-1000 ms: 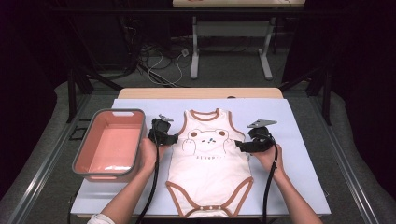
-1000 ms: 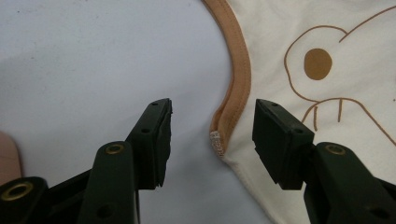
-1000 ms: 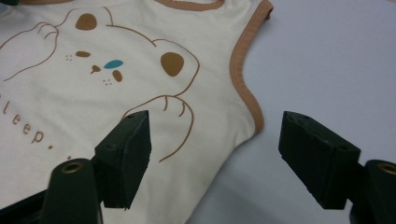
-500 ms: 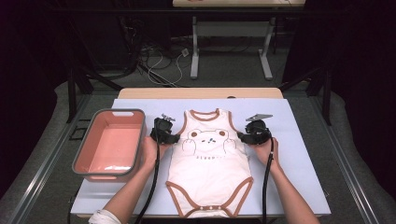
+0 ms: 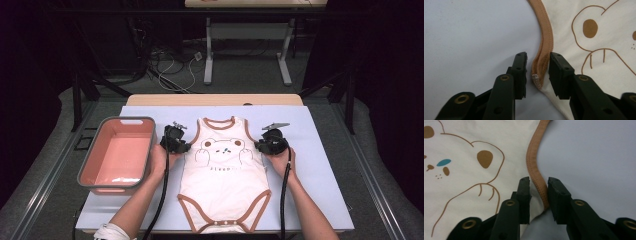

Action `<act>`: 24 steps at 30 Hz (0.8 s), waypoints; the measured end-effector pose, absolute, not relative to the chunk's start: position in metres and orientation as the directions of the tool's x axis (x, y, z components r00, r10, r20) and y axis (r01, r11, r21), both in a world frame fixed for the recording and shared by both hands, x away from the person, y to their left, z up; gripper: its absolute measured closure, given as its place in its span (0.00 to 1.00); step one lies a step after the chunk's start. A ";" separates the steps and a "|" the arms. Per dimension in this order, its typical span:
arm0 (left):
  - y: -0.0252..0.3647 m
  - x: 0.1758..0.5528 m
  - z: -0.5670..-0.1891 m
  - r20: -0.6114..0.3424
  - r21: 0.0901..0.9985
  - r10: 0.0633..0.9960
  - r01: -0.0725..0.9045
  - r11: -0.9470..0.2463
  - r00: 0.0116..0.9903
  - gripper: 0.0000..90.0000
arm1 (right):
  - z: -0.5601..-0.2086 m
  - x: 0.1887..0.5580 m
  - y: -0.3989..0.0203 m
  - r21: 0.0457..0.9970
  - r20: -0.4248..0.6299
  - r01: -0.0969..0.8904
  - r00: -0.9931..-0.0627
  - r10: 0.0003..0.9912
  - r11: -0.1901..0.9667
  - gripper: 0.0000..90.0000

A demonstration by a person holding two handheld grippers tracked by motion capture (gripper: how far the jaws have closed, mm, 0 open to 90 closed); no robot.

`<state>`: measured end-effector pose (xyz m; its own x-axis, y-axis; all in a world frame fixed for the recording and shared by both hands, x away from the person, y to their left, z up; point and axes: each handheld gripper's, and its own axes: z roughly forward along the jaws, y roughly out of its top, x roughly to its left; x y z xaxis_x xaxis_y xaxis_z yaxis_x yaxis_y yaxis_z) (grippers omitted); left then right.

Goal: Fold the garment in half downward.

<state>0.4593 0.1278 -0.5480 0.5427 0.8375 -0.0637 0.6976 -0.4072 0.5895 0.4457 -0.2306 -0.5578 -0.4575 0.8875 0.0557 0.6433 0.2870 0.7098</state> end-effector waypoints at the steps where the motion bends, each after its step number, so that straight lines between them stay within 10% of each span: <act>1: 0.128 0.459 -0.548 -0.067 0.589 0.836 0.698 -0.408 0.545 0.81 | -0.558 0.445 -0.230 0.706 0.059 0.646 -0.463 0.885 0.290 0.87; 5: 0.126 0.459 -0.547 -0.063 0.579 0.821 0.690 -0.433 0.567 0.95 | -0.558 0.445 -0.229 0.712 0.067 0.639 -0.475 0.877 0.292 0.95; 24: 0.128 0.458 -0.542 -0.030 0.630 0.839 0.661 -0.407 0.544 0.96 | -0.551 0.444 -0.224 0.741 0.018 0.599 -0.471 0.882 0.305 0.97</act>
<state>0.4579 0.1275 -0.5423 0.5440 0.8385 -0.0297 0.6612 -0.4066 0.6305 0.4438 -0.2243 -0.5508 -0.4706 0.8822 0.0176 0.5988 0.3047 0.7407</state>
